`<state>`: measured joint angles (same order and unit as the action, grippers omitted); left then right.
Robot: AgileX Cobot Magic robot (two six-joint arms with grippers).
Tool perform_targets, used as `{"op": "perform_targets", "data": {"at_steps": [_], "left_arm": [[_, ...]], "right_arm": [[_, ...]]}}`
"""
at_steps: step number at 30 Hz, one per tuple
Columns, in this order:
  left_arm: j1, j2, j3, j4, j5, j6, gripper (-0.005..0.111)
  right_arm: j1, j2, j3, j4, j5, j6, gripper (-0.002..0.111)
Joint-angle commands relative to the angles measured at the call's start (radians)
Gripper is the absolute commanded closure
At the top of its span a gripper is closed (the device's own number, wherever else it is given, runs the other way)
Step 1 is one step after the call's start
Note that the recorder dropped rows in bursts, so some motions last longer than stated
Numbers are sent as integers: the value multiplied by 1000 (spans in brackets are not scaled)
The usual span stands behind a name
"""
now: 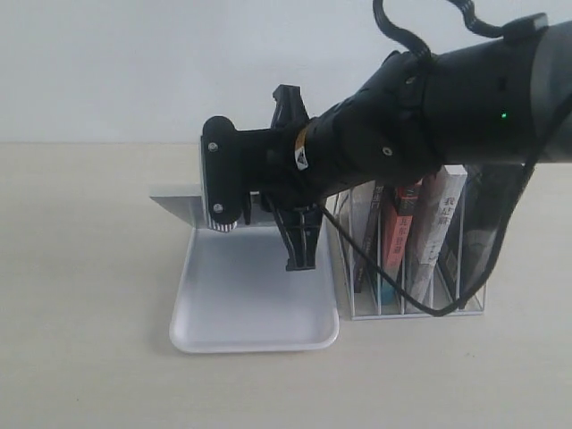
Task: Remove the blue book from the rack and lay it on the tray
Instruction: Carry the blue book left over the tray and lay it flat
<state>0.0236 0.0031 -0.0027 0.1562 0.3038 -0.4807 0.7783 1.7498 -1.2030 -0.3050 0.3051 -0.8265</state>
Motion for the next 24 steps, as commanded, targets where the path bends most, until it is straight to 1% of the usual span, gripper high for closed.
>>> {"op": "perform_targets", "data": {"at_steps": [1, 7, 10, 12, 14, 16, 18, 19, 22, 24], "left_arm": [[2, -3, 3, 0, -11, 4, 103], [2, -3, 3, 0, -11, 4, 103], [2, -3, 3, 0, -11, 4, 103], [2, -3, 3, 0, -11, 4, 103], [2, -3, 3, 0, -11, 4, 103], [2, -3, 3, 0, -11, 4, 103], [2, -3, 3, 0, -11, 4, 103], [2, -3, 3, 0, -11, 4, 103], [2, -3, 3, 0, -11, 4, 103], [2, -3, 3, 0, -11, 4, 103]], "right_arm": [[-21, 18, -4, -56, 18, 21, 109], [-49, 27, -4, -37, 48, 67, 109], [-49, 27, -4, -5, 48, 69, 105], [-49, 27, -4, 30, 48, 69, 97], [-49, 27, -4, 67, 52, 69, 85], [-49, 27, -4, 85, 69, 69, 69], [-49, 27, -4, 91, 97, 69, 59], [-49, 27, -4, 95, 112, 69, 57], [-49, 17, -8, 137, 195, 69, 57], [-47, -1, -8, 212, 248, 83, 57]]}}
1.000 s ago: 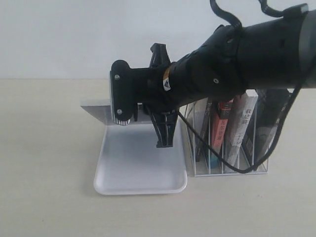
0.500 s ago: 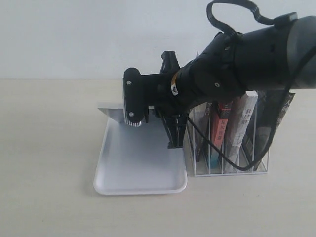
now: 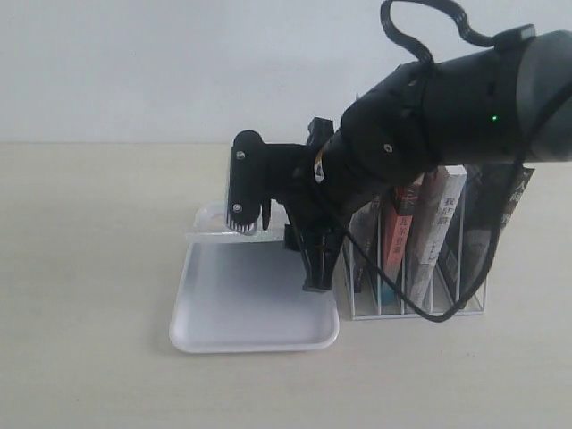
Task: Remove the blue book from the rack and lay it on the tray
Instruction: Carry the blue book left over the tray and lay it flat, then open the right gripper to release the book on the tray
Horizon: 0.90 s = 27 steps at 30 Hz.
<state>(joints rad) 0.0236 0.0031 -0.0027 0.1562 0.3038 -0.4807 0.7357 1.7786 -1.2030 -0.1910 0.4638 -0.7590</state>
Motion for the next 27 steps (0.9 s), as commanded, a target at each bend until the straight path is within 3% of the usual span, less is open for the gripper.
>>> {"op": "perform_targets", "data": {"at_steps": [1, 9, 11, 14, 27], "left_arm": [[2, -3, 3, 0, -11, 4, 103], [2, -3, 3, 0, -11, 4, 103], [2, -3, 3, 0, -11, 4, 103], [2, -3, 3, 0, -11, 4, 103], [2, -3, 3, 0, -11, 4, 103]], "right_arm": [[-4, -41, -8, 141, 113, 18, 57], [-4, -153, -8, 295, 216, 25, 58], [-4, -164, -8, 374, 194, 25, 70], [-4, -163, -8, 417, 161, 25, 108], [-6, -161, -6, 419, 130, 27, 109]]}}
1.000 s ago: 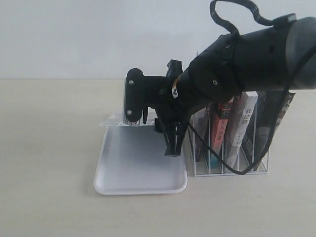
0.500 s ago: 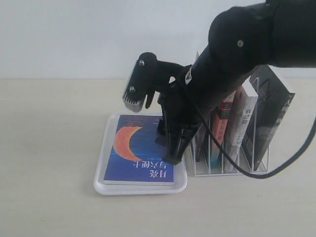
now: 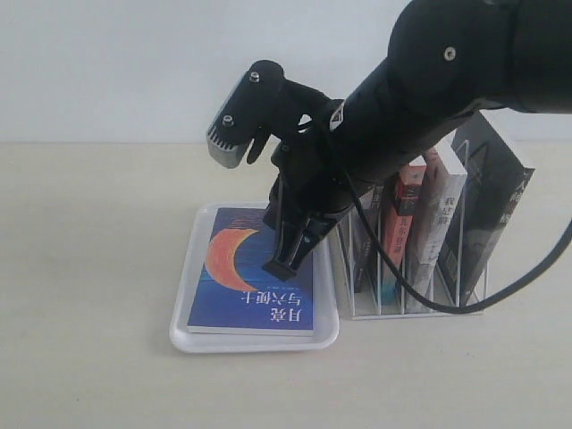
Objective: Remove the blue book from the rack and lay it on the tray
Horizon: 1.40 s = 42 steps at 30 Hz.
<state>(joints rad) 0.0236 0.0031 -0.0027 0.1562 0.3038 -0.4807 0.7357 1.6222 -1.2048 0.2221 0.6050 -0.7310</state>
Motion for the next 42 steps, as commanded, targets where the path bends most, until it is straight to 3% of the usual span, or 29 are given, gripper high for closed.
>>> {"op": "perform_targets", "data": {"at_steps": [1, 20, 31, 42], "left_arm": [[2, -3, 3, 0, -11, 4, 103], [2, -3, 3, 0, -11, 4, 103], [2, -3, 3, 0, -11, 4, 103], [2, -3, 3, 0, -11, 4, 103]], "right_arm": [[-6, -4, -5, 6, -11, -1, 109], [-6, -4, -5, 7, -17, 1, 109], [-6, -20, -5, -8, -141, -12, 109], [-16, -402, -5, -64, -154, 61, 109]]}}
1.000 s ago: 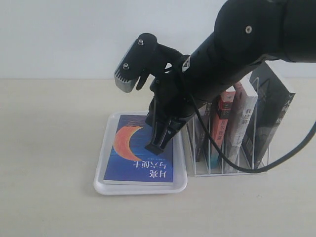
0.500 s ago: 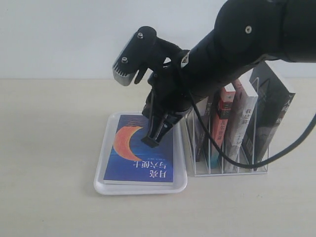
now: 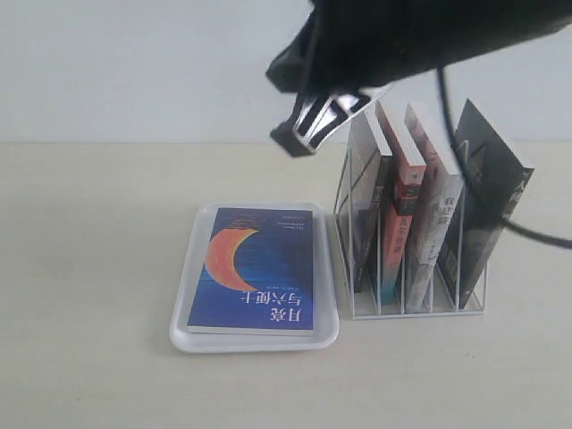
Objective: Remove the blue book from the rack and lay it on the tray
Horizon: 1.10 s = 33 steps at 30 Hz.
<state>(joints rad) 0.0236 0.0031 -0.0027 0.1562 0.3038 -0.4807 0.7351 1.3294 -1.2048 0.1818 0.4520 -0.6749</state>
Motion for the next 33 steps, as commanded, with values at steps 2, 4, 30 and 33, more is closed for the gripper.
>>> {"op": "perform_targets", "data": {"at_steps": [2, 4, 30, 33], "left_arm": [[2, -3, 3, 0, -11, 4, 103], [2, -3, 3, 0, -11, 4, 103], [2, -3, 3, 0, -11, 4, 103], [2, -3, 3, 0, -11, 4, 103]], "right_arm": [[-70, -213, 19, -7, -1, 18, 109], [-187, -316, 79, 48, -44, 69, 109], [-645, -784, 954, 209, -478, 264, 109], [-645, -818, 954, 12, -478, 434, 109]]}}
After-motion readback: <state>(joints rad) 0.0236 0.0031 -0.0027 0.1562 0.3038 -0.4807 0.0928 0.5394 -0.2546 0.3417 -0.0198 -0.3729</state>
